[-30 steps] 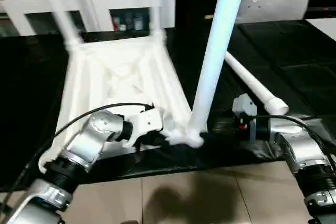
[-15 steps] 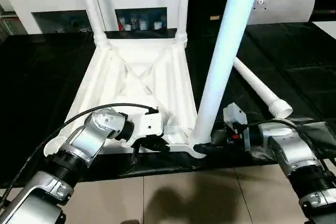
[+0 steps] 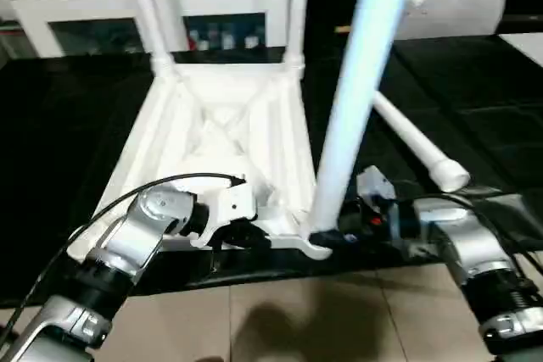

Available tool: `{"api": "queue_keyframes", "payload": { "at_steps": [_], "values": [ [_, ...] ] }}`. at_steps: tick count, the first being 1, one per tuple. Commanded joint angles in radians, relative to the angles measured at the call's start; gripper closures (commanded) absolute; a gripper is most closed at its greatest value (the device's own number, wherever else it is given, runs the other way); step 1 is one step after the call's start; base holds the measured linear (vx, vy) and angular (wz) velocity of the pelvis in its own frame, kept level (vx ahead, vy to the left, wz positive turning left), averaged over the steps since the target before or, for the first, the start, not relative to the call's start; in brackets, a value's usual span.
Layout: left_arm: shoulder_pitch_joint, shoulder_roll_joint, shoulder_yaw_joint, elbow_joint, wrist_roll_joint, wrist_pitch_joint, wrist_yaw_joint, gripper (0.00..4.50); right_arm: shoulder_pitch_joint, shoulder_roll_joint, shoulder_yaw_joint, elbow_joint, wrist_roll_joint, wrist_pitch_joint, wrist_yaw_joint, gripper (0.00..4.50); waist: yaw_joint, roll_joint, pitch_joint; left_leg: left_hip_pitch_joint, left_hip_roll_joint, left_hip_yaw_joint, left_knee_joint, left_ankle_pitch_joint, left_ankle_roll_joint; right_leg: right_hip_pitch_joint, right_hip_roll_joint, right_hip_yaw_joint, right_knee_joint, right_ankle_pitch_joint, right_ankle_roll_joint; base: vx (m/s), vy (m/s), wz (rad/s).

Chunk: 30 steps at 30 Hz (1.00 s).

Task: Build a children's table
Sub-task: Rotate leg to tighten, then rotate table base

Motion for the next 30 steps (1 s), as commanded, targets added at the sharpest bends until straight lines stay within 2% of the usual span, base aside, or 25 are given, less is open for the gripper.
{"api": "queue_keyframes", "payload": {
  "at_steps": [1, 2, 3, 4, 5, 7, 8, 9, 10, 11, 14, 15, 16, 18, 19, 20, 22, 25, 26, 27, 28, 30],
  "values": [
    [0.039, -0.103, -0.023, -0.033, -0.015, 0.12, 0.111, 4.5, -0.011, 0.101, -0.006, 0.05, -0.006, 0.05, -0.166, 1.89, -0.01, -0.01, -0.03, -0.004, 0.04, -0.017, -0.083, -0.327, 0.027, 0.039, -0.066, 0.05, -0.105, -0.522, -0.136, 0.0, 0.0, 0.0],
    [0.041, -0.129, -0.005, -0.042, -0.017, 0.154, 0.155, 4.5, -0.016, 0.13, -0.018, 0.062, -0.004, 0.059, -0.215, 1.89, -0.015, -0.008, -0.024, -0.001, 0.039, -0.021, -0.085, -0.35, 0.021, 0.034, -0.068, 0.047, -0.114, -0.564, -0.127, 0.0, 0.0, 0.0],
    [0.041, -0.161, 0.016, -0.051, -0.019, 0.188, 0.204, 4.5, -0.023, 0.159, -0.031, 0.076, -0.004, 0.068, -0.267, 1.89, -0.032, -0.008, -0.018, 0.007, 0.033, -0.025, -0.081, -0.404, 0.005, 0.028, -0.067, 0.036, -0.127, -0.653, -0.094, 0.0, 0.0, 0.0],
    [0.04, -0.189, 0.032, -0.059, -0.021, 0.217, 0.244, 4.5, -0.031, 0.183, -0.042, 0.089, -0.005, 0.076, -0.312, 1.89, -0.047, -0.011, -0.022, 0.003, 0.027, -0.033, -0.079, -0.421, -0.002, 0.035, -0.068, 0.027, -0.133, -0.695, -0.06, 0.0, 0.0, 0.0],
    [0.04, -0.216, 0.047, -0.071, -0.022, 0.245, 0.282, 4.5, -0.037, 0.203, -0.054, 0.098, -0.007, 0.082, -0.357, 1.89, -0.053, -0.01, -0.023, 0.0, 0.027, -0.036, -0.082, -0.423, 0.0, 0.037, -0.068, 0.024, -0.136, -0.696, -0.05, -0.06, 0.041, -0.23],
    [0.034, -0.268, 0.072, -0.087, -0.023, 0.287, 0.356, 4.5, -0.054, 0.238, -0.082, 0.124, -0.006, 0.084, -0.447, 1.89, -0.071, -0.001, -0.031, -0.006, 0.034, -0.042, -0.088, -0.426, 0.009, 0.044, -0.068, 0.02, -0.135, -0.607, -0.066, -0.017, 0.017, -0.09],
    [0.025, -0.288, 0.073, -0.085, -0.016, 0.292, 0.384, 4.5, -0.063, 0.248, -0.105, 0.14, 0.005, 0.081, -0.479, 1.89, -0.075, 0.0, -0.031, -0.005, 0.035, -0.041, -0.088, -0.427, 0.014, 0.041, -0.067, 0.02, -0.137, -0.583, -0.077, 0.0, 0.0, 0.0],
    [0.015, -0.301, 0.071, -0.079, -0.008, 0.291, 0.402, 4.5, -0.07, 0.254, -0.125, 0.154, 0.015, 0.077, -0.502, 1.54, -0.078, -0.001, -0.034, -0.004, 0.034, -0.041, -0.088, -0.421, 0.024, 0.042, -0.066, 0.018, -0.137, -0.54, -0.094, 0.0, 0.0, 0.0],
    [0.01, -0.305, 0.068, -0.075, -0.003, 0.29, 0.406, 4.5, -0.072, 0.255, -0.135, 0.159, 0.017, 0.074, -0.514, 1.54, -0.079, -0.002, -0.033, -0.005, 0.033, -0.038, -0.088, -0.416, 0.031, 0.041, -0.065, 0.02, -0.137, -0.525, -0.1, 0.0, 0.0, 0.0],
    [0.0, -0.309, 0.072, -0.065, 0.006, 0.297, 0.417, 4.5, -0.069, 0.251, -0.145, 0.155, 0.013, 0.066, -0.516, 1.33, -0.078, -0.002, -0.034, -0.004, 0.033, -0.035, -0.087, -0.404, 0.042, 0.037, -0.065, 0.024, -0.137, -0.501, -0.114, 0.0, 0.0, 0.0],
    [-0.022, -0.306, 0.084, -0.038, 0.025, 0.302, 0.436, 4.5, -0.048, 0.228, -0.148, 0.122, -0.001, 0.037, -0.492, 1.12, -0.069, -0.002, -0.04, -0.009, 0.036, -0.028, -0.085, -0.337, 0.061, 0.04, -0.065, 0.032, -0.126, -0.406, -0.152, 0.0, 0.0, 0.0],
    [-0.027, -0.304, 0.086, -0.035, 0.029, 0.308, 0.445, 4.5, -0.041, 0.221, -0.147, 0.109, -0.006, 0.028, -0.489, 1.04, -0.063, -0.002, -0.042, -0.011, 0.038, -0.024, -0.083, -0.296, 0.07, 0.042, -0.065, 0.036, -0.12, -0.349, -0.17, 0.0, 0.0, 0.0],
    [-0.035, -0.299, 0.091, -0.026, 0.035, 0.308, 0.455, 4.5, -0.027, 0.206, -0.143, 0.092, -0.012, 0.005, -0.477, 0.94, -0.056, 0.007, -0.042, -0.011, 0.04, -0.023, -0.083, -0.279, 0.075, 0.043, -0.065, 0.036, -0.115, -0.329, -0.18, 0.0, 0.0, 0.0],
    [-0.05, -0.294, 0.101, -0.005, 0.042, 0.309, 0.481, 4.5, -0.002, 0.181, -0.145, 0.057, -0.008, -0.006, -0.452, 0.74, -0.05, -0.001, -0.046, -0.013, 0.039, -0.019, -0.08, -0.247, 0.081, 0.045, -0.064, 0.038, -0.111, -0.291, -0.19, 0.0, 0.0, 0.0],
    [-0.05, -0.294, 0.101, -0.005, 0.042, 0.309, 0.481, 4.5, -0.002, 0.181, -0.145, 0.057, -0.008, -0.006, -0.452, 0.66, -0.044, -0.003, -0.049, -0.016, 0.037, -0.018, -0.077, -0.205, 0.094, 0.05, -0.063, 0.039, -0.105, -0.247, -0.199, 0.0, 0.0, 0.0],
    [-0.064, -0.292, 0.111, 0.018, 0.047, 0.303, 0.502, 4.5, 0.014, 0.164, -0.154, 0.035, 0.002, -0.003, -0.438, 0.66, -0.039, -0.004, -0.05, -0.016, 0.037, -0.017, -0.075, -0.185, 0.1, 0.05, -0.063, 0.039, -0.103, -0.23, -0.202, 0.0, 0.0, 0.0],
    [-0.098, -0.292, 0.137, 0.076, 0.056, 0.284, 0.545, 4.5, 0.044, 0.133, -0.188, -0.005, 0.025, 0.005, -0.434, 0.38, -0.026, -0.004, -0.051, -0.015, 0.037, -0.013, -0.072, -0.142, 0.117, 0.051, -0.063, 0.04, -0.101, -0.191, -0.213, 0.0, 0.0, 0.0],
    [-0.124, -0.296, 0.15, 0.117, 0.056, 0.263, 0.563, 4.5, 0.058, 0.115, -0.206, -0.016, 0.023, -0.013, -0.451, 0.23, -0.022, -0.006, -0.057, -0.025, 0.033, -0.015, -0.067, -0.101, 0.128, 0.059, -0.062, 0.036, -0.092, -0.138, -0.212, 0.0, 0.0, 0.0],
    [-0.148, -0.299, 0.153, 0.152, 0.057, 0.233, 0.579, 4.5, 0.064, 0.105, -0.227, -0.015, 0.016, -0.026, -0.487, 0.15, -0.023, -0.006, -0.063, -0.031, 0.032, -0.017, -0.063, -0.063, 0.136, 0.062, -0.063, 0.035, -0.085, -0.091, -0.216, 0.0, 0.0, 0.0],
    [-0.161, -0.302, 0.157, 0.17, 0.056, 0.218, 0.586, 4.5, 0.063, 0.101, -0.237, -0.01, 0.011, -0.03, -0.509, 0.07, -0.025, -0.007, -0.068, -0.032, 0.032, -0.018, -0.057, -0.022, 0.151, 0.06, -0.061, 0.035, -0.077, -0.034, -0.231, 0.0, 0.0, 0.0],
    [-0.175, -0.305, 0.16, 0.193, 0.053, 0.198, 0.595, 4.5, 0.065, 0.098, -0.245, -0.011, 0.011, -0.025, -0.523, 0.07, -0.027, -0.005, -0.067, -0.033, 0.031, -0.017, -0.053, -0.004, 0.169, 0.055, -0.059, 0.034, -0.076, -0.004, -0.246, 0.0, 0.0, 0.0],
    [-0.196, -0.315, 0.17, 0.221, 0.042, 0.165, 0.604, 4.5, 0.074, 0.095, -0.247, -0.029, 0.023, -0.016, -0.512, 0.07, -0.027, -0.002, -0.064, -0.032, 0.032, -0.015, -0.052, -0.017, 0.185, 0.053, -0.059, 0.032, -0.077, -0.014, -0.257, 0.0, 0.0, 0.0]
  ]
}}
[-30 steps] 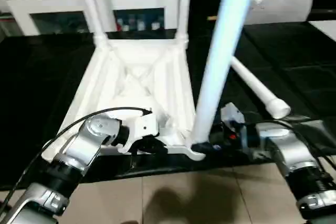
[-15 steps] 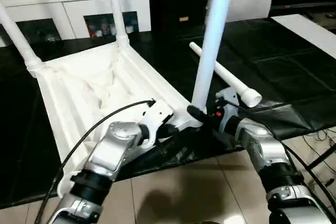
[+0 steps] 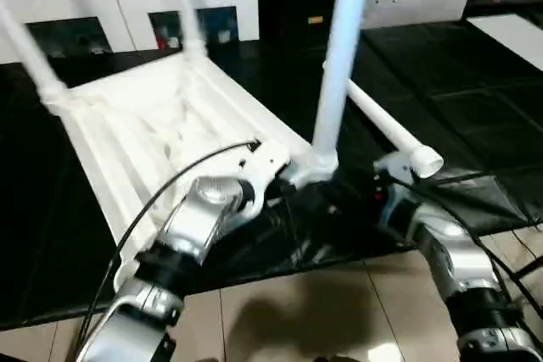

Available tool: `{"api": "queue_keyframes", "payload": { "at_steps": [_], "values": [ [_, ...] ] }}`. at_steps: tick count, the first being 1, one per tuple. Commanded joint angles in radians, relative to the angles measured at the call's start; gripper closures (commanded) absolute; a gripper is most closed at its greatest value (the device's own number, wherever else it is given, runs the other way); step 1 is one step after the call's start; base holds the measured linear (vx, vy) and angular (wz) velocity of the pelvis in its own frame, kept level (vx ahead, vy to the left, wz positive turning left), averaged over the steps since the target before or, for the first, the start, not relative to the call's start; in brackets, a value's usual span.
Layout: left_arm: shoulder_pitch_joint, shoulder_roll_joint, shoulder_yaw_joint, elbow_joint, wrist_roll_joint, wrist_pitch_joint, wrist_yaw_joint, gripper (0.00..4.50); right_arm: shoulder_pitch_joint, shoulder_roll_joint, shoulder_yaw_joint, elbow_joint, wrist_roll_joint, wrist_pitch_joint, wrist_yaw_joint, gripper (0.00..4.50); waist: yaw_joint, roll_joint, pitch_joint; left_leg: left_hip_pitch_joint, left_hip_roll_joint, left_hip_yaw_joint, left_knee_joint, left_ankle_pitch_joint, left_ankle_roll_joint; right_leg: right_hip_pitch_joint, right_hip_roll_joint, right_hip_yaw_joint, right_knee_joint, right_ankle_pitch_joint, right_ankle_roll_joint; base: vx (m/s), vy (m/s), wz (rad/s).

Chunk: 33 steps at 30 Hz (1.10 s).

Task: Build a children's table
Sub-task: Rotate table base

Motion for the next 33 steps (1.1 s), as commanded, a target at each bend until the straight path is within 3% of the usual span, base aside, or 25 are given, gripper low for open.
{"api": "queue_keyframes", "payload": {
  "at_steps": [1, 6, 11, 13, 14, 17, 20, 23, 24, 25, 28, 29, 30, 33],
  "values": [
    [-0.028, -0.002, 0.046, 0.018, -0.013, -0.039, 0.026, 4.23, 0.005, -0.001, -0.002, -0.033, 0.015, -0.014, 0.007, 0.02, 0.012, -0.01, -0.069, -0.005, 0.03, -0.007, -0.049, -0.043, 0.18, 0.074, -0.06, 0.048, -0.054, -0.071, -0.246, 0.0, 0.0, 0.0],
    [-0.029, -0.019, 0.062, -0.014, -0.05, -0.038, 0.011, 3.76, 0.027, 0.019, 0.026, -0.067, 0.01, -0.005, 0.017, 0.0, 0.021, -0.008, -0.066, -0.001, 0.036, -0.006, -0.053, -0.077, 0.164, 0.07, -0.062, 0.049, -0.059, -0.13, -0.241, 0.0, 0.0, 0.0],
    [0.006, -0.001, 0.074, -0.085, -0.058, -0.053, 0.026, 3.69, 0.033, 0.052, 0.067, -0.077, -0.006, -0.001, 0.002, 0.0, 0.03, -0.006, -0.066, 0.002, 0.039, -0.007, -0.055, -0.087, 0.145, 0.068, -0.061, 0.051, -0.056, -0.125, -0.236, 0.0, 0.0, 0.0],
    [0.035, 0.025, 0.077, -0.135, -0.053, -0.039, 0.02, 3.69, 0.033, 0.068, 0.085, -0.081, -0.01, 0.001, 0.001, 0.0, 0.029, -0.009, -0.066, -0.003, 0.042, -0.01, -0.057, -0.08, 0.142, 0.072, -0.064, 0.052, -0.05, -0.11, -0.239, 0.0, 0.0, 0.0],
    [0.067, 0.057, 0.084, -0.194, -0.045, -0.008, 0.016, 3.69, 0.031, 0.078, 0.1, -0.085, -0.015, 0.001, 0.005, 0.0, 0.03, -0.005, -0.067, 0.001, 0.043, -0.009, -0.057, -0.088, 0.136, 0.07, -0.065, 0.052, -0.05, -0.122, -0.237, 0.0, 0.0, 0.0],
    [0.114, 0.122, 0.103, -0.284, -0.032, 0.041, 0.012, 3.69, 0.019, 0.084, 0.107, -0.08, -0.024, -0.001, 0.007, 0.0, 0.024, -0.002, -0.064, -0.003, 0.044, -0.01, -0.061, -0.092, 0.125, 0.071, -0.063, 0.053, -0.047, -0.126, -0.233, 0.0, 0.0, 0.0],
    [0.172, 0.227, 0.148, -0.394, -0.015, 0.118, -0.007, 3.69, -0.005, 0.075, 0.116, -0.056, -0.033, -0.01, 0.022, 0.0, 0.025, 0.002, -0.06, 0.007, 0.043, -0.008, -0.065, -0.146, 0.09, 0.063, -0.059, 0.054, -0.054, -0.191, -0.215, 0.0, 0.0, 0.0],
    [0.2, 0.293, 0.175, -0.444, -0.002, 0.158, -0.022, 3.86, -0.029, 0.068, 0.126, -0.038, -0.035, -0.021, 0.043, 0.0, 0.026, 0.006, -0.057, 0.014, 0.04, -0.007, -0.066, -0.18, 0.069, 0.057, -0.056, 0.058, -0.058, -0.222, -0.206, 0.0, 0.0, 0.0],
    [0.204, 0.303, 0.178, -0.452, -0.001, 0.165, -0.023, 4.07, -0.036, 0.067, 0.126, -0.034, -0.034, -0.023, 0.044, 0.0, 0.024, 0.005, -0.056, 0.009, 0.039, -0.008, -0.068, -0.178, 0.067, 0.06, -0.055, 0.059, -0.054, -0.204, -0.211, 0.0, 0.0, 0.0],
    [0.212, 0.326, 0.187, -0.47, 0.003, 0.182, -0.028, 4.07, -0.051, 0.067, 0.124, -0.025, -0.032, -0.027, 0.046, 0.0, 0.025, 0.001, -0.056, 0.01, 0.039, -0.007, -0.068, -0.18, 0.066, 0.059, -0.055, 0.059, -0.053, -0.203, -0.212, 0.0, 0.0, 0.0],
    [0.237, 0.401, 0.197, -0.504, 0.03, 0.208, -0.047, 4.31, -0.106, 0.063, 0.109, 0.024, -0.037, -0.051, 0.026, 0.0, 0.019, 0.004, -0.056, 0.007, 0.035, -0.009, -0.068, -0.18, 0.061, 0.059, -0.054, 0.06, -0.051, -0.216, -0.211, 0.0, 0.0, 0.0],
    [0.26, 0.455, 0.201, -0.541, 0.032, 0.241, -0.055, 4.39, -0.163, 0.055, 0.082, 0.099, -0.053, -0.08, -0.042, 0.0, 0.021, 0.003, -0.057, 0.01, 0.037, -0.009, -0.067, -0.177, 0.056, 0.058, -0.058, 0.061, -0.048, -0.215, -0.215, 0.0, 0.0, 0.0],
    [0.26, 0.455, 0.201, -0.541, 0.032, 0.241, -0.055, 4.46, -0.163, 0.055, 0.082, 0.099, -0.053, -0.08, -0.042, 0.0, 0.019, 0.004, -0.057, 0.007, 0.037, -0.01, -0.068, -0.169, 0.053, 0.059, -0.059, 0.061, -0.046, -0.213, -0.218, 0.0, 0.0, 0.0],
    [0.28, 0.503, 0.197, -0.589, 0.021, 0.289, -0.078, 4.46, -0.209, 0.046, 0.058, 0.173, -0.077, -0.112, -0.128, 0.0, 0.022, 0.006, -0.058, 0.014, 0.033, -0.004, -0.062, -0.146, 0.05, 0.055, -0.054, 0.062, -0.045, -0.178, -0.237, 0.0, 0.0, 0.0]
  ]
}}
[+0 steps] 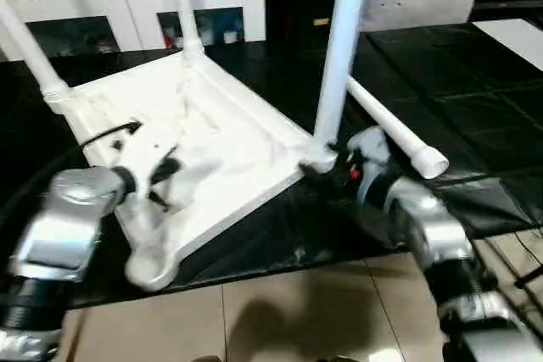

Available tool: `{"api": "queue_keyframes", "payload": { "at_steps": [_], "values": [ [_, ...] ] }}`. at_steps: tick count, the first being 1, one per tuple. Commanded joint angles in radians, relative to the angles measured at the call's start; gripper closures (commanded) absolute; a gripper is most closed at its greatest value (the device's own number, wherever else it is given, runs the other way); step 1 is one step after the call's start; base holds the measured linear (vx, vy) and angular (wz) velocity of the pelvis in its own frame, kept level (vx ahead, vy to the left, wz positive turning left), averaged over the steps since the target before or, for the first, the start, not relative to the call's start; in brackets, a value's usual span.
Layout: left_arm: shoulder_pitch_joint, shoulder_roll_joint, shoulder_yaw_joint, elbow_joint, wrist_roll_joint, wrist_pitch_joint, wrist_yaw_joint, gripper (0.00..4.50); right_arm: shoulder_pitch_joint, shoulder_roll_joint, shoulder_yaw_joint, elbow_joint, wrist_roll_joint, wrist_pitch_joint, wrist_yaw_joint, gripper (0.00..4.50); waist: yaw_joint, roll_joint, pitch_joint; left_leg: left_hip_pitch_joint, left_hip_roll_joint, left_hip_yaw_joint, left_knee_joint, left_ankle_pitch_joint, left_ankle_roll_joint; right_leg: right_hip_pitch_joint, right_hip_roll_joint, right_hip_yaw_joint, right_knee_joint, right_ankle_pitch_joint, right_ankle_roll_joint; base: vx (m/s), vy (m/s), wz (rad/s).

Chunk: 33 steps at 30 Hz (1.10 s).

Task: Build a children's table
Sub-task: Rotate table base

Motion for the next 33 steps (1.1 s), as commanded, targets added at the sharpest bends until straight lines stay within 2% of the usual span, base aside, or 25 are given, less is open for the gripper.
{"api": "queue_keyframes", "payload": {
  "at_steps": [1, 5, 8, 11, 12, 13, 16, 20, 21, 24, 25, 26, 28, 30, 32, 33],
  "values": [
    [0.004, 0.017, 0.003, -0.03, -0.003, 0.028, -0.018, 4.46, -0.009, -0.006, -0.01, 0.02, -0.017, -0.021, -0.027, 0.0, -0.002, 0.008, -0.06, 0.007, 0.032, -0.006, -0.068, -0.14, 0.055, 0.055, -0.053, 0.055, -0.054, -0.167, -0.238, 0.0, 0.0, 0.0],
    [0.013, 0.045, -0.004, -0.046, 0.009, 0.053, -0.027, 4.46, 0.025, -0.004, 0.01, -0.021, -0.006, 0.005, 0.028, 0.0, -0.002, 0.005, -0.063, 0.002, 0.031, -0.007, -0.066, -0.121, 0.075, 0.061, -0.051, 0.054, -0.048, -0.116, -0.246, 0.0, 0.0, 0.0],
    [0.023, 0.086, -0.009, -0.04, 0.029, 0.065, -0.031, 4.46, 0.075, -0.001, 0.041, -0.074, 0.001, 0.044, 0.086, 0.0, -0.004, 0.006, -0.061, -0.001, 0.031, -0.008, -0.067, -0.14, 0.086, 0.063, -0.052, 0.053, -0.053, -0.149, -0.232, 0.0, 0.0, 0.0],
    [0.033, 0.119, -0.021, -0.028, 0.04, 0.067, -0.045, 4.46, 0.105, 0.002, 0.063, -0.099, 0.004, 0.072, 0.109, 0.0, -0.004, 0.007, -0.059, 0.001, 0.031, -0.009, -0.069, -0.161, 0.074, 0.06, -0.052, 0.052, -0.058, -0.192, -0.228, 0.0, 0.0, 0.0],
    [0.04, 0.14, -0.034, -0.026, 0.045, 0.073, -0.054, 4.46, 0.115, 0.006, 0.076, -0.102, 0.004, 0.088, 0.113, 0.0, -0.005, 0.012, -0.058, 0.002, 0.032, -0.011, -0.071, -0.175, 0.068, 0.058, -0.052, 0.053, -0.059, -0.209, -0.224, 0.0, 0.0, 0.0],
    [0.049, 0.164, -0.053, -0.021, 0.056, 0.083, -0.063, 4.46, 0.129, 0.012, 0.097, -0.107, -0.003, 0.101, 0.113, 0.0, -0.007, 0.01, -0.057, 0.002, 0.032, -0.01, -0.072, -0.186, 0.065, 0.057, -0.051, 0.053, -0.061, -0.22, -0.22, 0.0, 0.0, 0.0],
    [0.057, 0.192, -0.081, -0.019, 0.068, 0.096, -0.078, 4.46, 0.136, 0.034, 0.12, -0.098, -0.018, 0.116, 0.096, 0.0, -0.009, 0.016, -0.056, 0.005, 0.033, -0.012, -0.074, -0.204, 0.049, 0.054, -0.052, 0.053, -0.063, -0.242, -0.213, 0.0, 0.0, 0.0],
    [0.059, 0.204, -0.126, -0.031, 0.046, 0.122, -0.129, 4.46, 0.118, 0.071, 0.131, -0.071, -0.044, 0.127, 0.061, 0.0, -0.007, 0.017, -0.059, 0.006, 0.033, -0.012, -0.074, -0.181, 0.04, 0.054, -0.052, 0.055, -0.055, -0.181, -0.232, 0.0, 0.0, 0.0],
    [0.068, 0.215, -0.164, -0.032, 0.027, 0.12, -0.179, 4.46, 0.093, 0.096, 0.139, -0.041, -0.062, 0.135, 0.029, 0.0, -0.004, 0.017, -0.06, 0.008, 0.033, -0.012, -0.074, -0.176, 0.037, 0.053, -0.053, 0.056, -0.053, -0.168, -0.239, 0.0, 0.0, 0.0],
    [0.076, 0.229, -0.202, -0.028, 0.018, 0.102, -0.228, 4.46, 0.063, 0.113, 0.144, -0.001, -0.073, 0.139, -0.002, 0.0, -0.005, 0.016, -0.059, 0.008, 0.031, -0.012, -0.075, -0.181, 0.029, 0.056, -0.054, 0.057, -0.051, -0.156, -0.249, 0.0, 0.0, 0.0],
    [0.085, 0.26, -0.258, -0.031, 0.009, 0.063, -0.309, 4.46, 0.03, 0.126, 0.151, 0.045, -0.085, 0.14, -0.03, 0.0, -0.006, 0.01, -0.058, 0.007, 0.032, -0.012, -0.076, -0.186, 0.028, 0.058, -0.055, 0.058, -0.052, -0.165, -0.245, 0.0, 0.0, 0.0],
    [0.085, 0.261, -0.262, -0.031, 0.008, 0.061, -0.315, 4.46, 0.027, 0.127, 0.151, 0.049, -0.087, 0.14, -0.032, 0.0, -0.004, 0.013, -0.058, 0.008, 0.031, -0.014, -0.076, -0.191, 0.025, 0.056, -0.057, 0.058, -0.051, -0.178, -0.245, 0.0, 0.0, 0.0],
    [0.076, 0.259, -0.304, -0.016, -0.007, -0.013, -0.386, 4.46, -0.01, 0.139, 0.151, 0.097, -0.098, 0.134, -0.051, 0.0, -0.011, 0.008, -0.055, 0.008, 0.031, -0.012, -0.08, -0.218, 0.016, 0.058, -0.058, 0.061, -0.054, -0.226, -0.233, 0.0, 0.0, 0.0],
    [0.068, 0.25, -0.318, -0.004, -0.013, -0.052, -0.407, 4.46, -0.023, 0.144, 0.147, 0.112, -0.1, 0.131, -0.057, 0.0, -0.012, 0.012, -0.055, 0.011, 0.031, -0.011, -0.079, -0.22, 0.008, 0.056, -0.057, 0.063, -0.056, -0.224, -0.226, 0.0, 0.0, 0.0],
    [0.051, 0.227, -0.349, 0.001, -0.039, -0.095, -0.462, 4.46, -0.048, 0.151, 0.136, 0.133, -0.1, 0.126, -0.064, 0.0, -0.015, 0.007, -0.054, 0.012, 0.031, -0.009, -0.08, -0.223, 0.008, 0.056, -0.058, 0.065, -0.056, -0.228, -0.226, 0.0, 0.0, 0.0],
    [0.037, 0.207, -0.369, -0.006, -0.072, -0.118, -0.515, 4.46, -0.065, 0.153, 0.131, 0.148, -0.1, 0.12, -0.069, 0.0, -0.016, 0.009, -0.054, 0.013, 0.031, -0.009, -0.081, -0.227, 0.003, 0.056, -0.057, 0.066, -0.055, -0.232, -0.227, 0.0, 0.0, 0.0]
  ]
}}
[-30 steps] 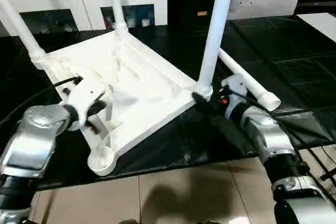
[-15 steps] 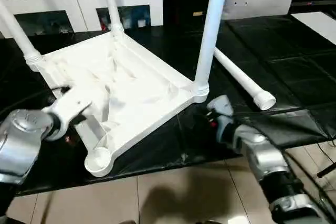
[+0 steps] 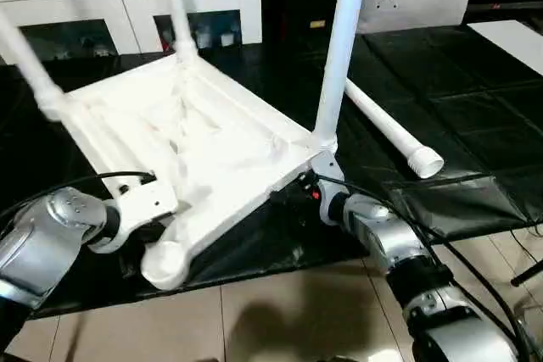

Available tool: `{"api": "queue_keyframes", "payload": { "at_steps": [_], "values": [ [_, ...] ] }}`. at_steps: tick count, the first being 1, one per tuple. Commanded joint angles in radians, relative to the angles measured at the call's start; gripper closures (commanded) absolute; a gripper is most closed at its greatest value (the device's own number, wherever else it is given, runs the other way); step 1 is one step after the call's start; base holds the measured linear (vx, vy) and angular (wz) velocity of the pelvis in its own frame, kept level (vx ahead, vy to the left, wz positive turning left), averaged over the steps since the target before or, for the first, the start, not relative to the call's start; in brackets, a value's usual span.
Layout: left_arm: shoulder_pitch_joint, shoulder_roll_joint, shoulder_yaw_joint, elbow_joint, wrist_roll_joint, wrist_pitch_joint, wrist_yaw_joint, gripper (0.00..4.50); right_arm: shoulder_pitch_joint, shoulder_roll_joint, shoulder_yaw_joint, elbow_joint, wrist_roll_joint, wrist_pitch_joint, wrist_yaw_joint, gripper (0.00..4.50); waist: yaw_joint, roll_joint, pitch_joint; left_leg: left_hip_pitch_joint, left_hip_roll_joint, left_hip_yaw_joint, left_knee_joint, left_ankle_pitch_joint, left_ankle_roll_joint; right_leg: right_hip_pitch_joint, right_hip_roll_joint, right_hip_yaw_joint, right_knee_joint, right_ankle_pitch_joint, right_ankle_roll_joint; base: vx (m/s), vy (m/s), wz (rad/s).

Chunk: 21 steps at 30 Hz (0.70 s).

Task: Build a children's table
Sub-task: Rotate table base

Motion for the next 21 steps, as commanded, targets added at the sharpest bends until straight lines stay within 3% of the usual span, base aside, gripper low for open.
{"api": "queue_keyframes", "payload": {
  "at_steps": [1, 7, 11, 15, 18, 21],
  "values": [
    [0.004, -0.052, -0.08, -0.027, -0.095, -0.03, -0.109, 4.46, -0.038, 0.014, -0.008, 0.013, -0.001, -0.011, -0.014, 0.0, -0.001, 0.009, -0.054, 0.0, 0.033, -0.013, -0.081, -0.226, 0.005, 0.054, -0.059, 0.058, -0.058, -0.231, -0.229, 0.0, 0.0, 0.0],
    [-0.06, -0.176, -0.099, -0.022, -0.195, -0.043, -0.184, 4.46, -0.071, 0.009, -0.013, 0.064, -0.007, -0.041, -0.032, 0.0, -0.014, 0.003, -0.059, -0.009, 0.029, -0.009, -0.073, -0.164, 0.021, 0.063, -0.06, 0.058, -0.052, -0.182, -0.25, 0.0, 0.0, 0.0],
    [-0.126, -0.308, -0.103, 0.116, -0.127, -0.15, -0.069, 4.46, -0.081, 0.0, -0.022, 0.08, -0.017, -0.053, -0.046, 0.0, -0.014, 0.0, -0.06, -0.008, 0.028, -0.004, -0.067, -0.142, 0.043, 0.061, -0.056, 0.057, -0.057, -0.177, -0.244, 0.0, 0.0, 0.0],
    [-0.211, -0.422, -0.076, 0.313, -0.045, -0.25, 0.15, 4.46, -0.085, -0.021, -0.035, 0.092, -0.025, -0.061, -0.063, 0.0, -0.014, -0.005, -0.059, -0.01, 0.025, -0.005, -0.065, -0.166, 0.046, 0.063, -0.052, 0.054, -0.065, -0.23, -0.217, 0.0, 0.0, 0.0],
    [-0.25, -0.464, -0.055, 0.408, -0.017, -0.302, 0.252, 4.46, -0.084, -0.04, -0.055, 0.094, -0.023, -0.052, -0.078, 0.0, -0.007, -0.008, -0.062, -0.006, 0.027, -0.006, -0.064, -0.171, 0.044, 0.061, -0.056, 0.054, -0.067, -0.271, -0.195, 0.0, 0.0, 0.0],
    [-0.27, -0.478, -0.052, 0.474, 0.009, -0.368, 0.306, 4.46, -0.074, -0.054, -0.067, 0.092, -0.019, -0.048, -0.08, 0.0, -0.005, -0.007, -0.064, -0.008, 0.028, -0.007, -0.063, -0.148, 0.054, 0.061, -0.054, 0.053, -0.064, -0.233, -0.201, 0.0, 0.0, 0.0]
  ]
}}
